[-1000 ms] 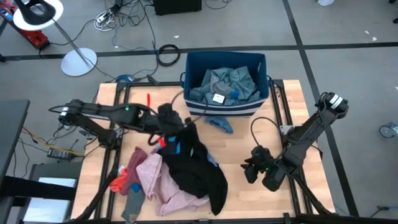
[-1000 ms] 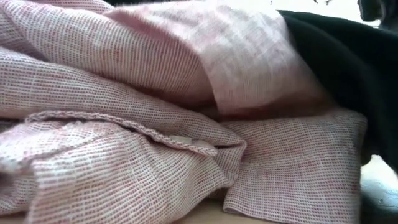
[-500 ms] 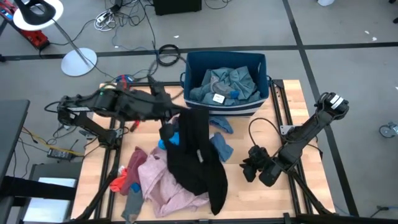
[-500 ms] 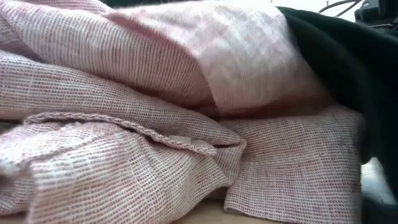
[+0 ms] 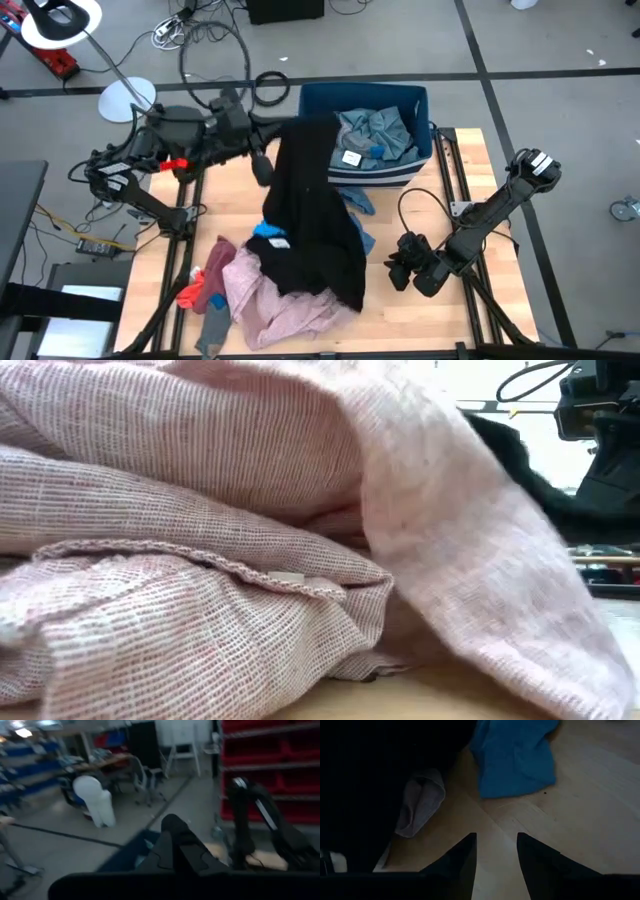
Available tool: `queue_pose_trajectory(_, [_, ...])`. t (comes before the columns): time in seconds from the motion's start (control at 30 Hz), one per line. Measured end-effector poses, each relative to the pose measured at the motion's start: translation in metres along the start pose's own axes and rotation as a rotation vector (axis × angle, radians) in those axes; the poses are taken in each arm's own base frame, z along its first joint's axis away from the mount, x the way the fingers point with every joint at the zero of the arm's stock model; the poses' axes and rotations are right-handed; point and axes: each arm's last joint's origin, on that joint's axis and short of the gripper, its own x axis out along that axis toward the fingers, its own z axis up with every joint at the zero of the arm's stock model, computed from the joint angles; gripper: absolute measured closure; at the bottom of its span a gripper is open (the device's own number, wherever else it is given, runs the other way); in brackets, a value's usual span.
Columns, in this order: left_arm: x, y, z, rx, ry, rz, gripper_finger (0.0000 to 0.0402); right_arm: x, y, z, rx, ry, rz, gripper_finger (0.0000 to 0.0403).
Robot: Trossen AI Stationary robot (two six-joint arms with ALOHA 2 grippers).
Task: Sort clothes
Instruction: Put the black polo shirt into the blue bin
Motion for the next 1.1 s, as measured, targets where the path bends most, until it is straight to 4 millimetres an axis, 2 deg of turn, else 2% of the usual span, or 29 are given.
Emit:
queue_pose_trajectory(0.17, [0.005,0.014,0.013,0.001,-0.109,0.113,0.0401,0.000,0.000,0.000,0.001,0.000,0.002,0.0261])
queue_pose_trajectory(0.33, [0.014,0.027,0.032,-0.039,-0.307,0.208,0.0401,0.000,0.001,0.000,0.004,-0.001,0.006,0.0261])
queue_pose_trajectory(0.47, [0.021,0.035,0.044,-0.053,-0.476,0.230,0.0401,0.000,0.001,0.000,0.011,-0.003,0.013,0.0261])
queue_pose_trajectory(0.57, [0.036,0.041,0.042,-0.037,-0.525,0.213,0.0401,0.000,0.002,0.001,0.018,-0.013,0.021,0.0261])
queue_pose_trajectory(0.73, [0.083,0.047,0.017,-0.057,-0.410,0.128,0.0401,0.001,0.004,0.003,0.039,-0.026,0.033,0.0261])
queue_pose_trajectory(0.93, [0.153,0.056,-0.037,-0.107,-0.163,0.034,0.0401,0.003,0.007,0.007,0.075,-0.040,0.053,0.0261])
queue_pose_trajectory(1.1, [0.202,0.061,-0.087,-0.073,0.045,0.015,0.0401,0.006,0.008,0.011,0.120,-0.053,0.064,0.0261])
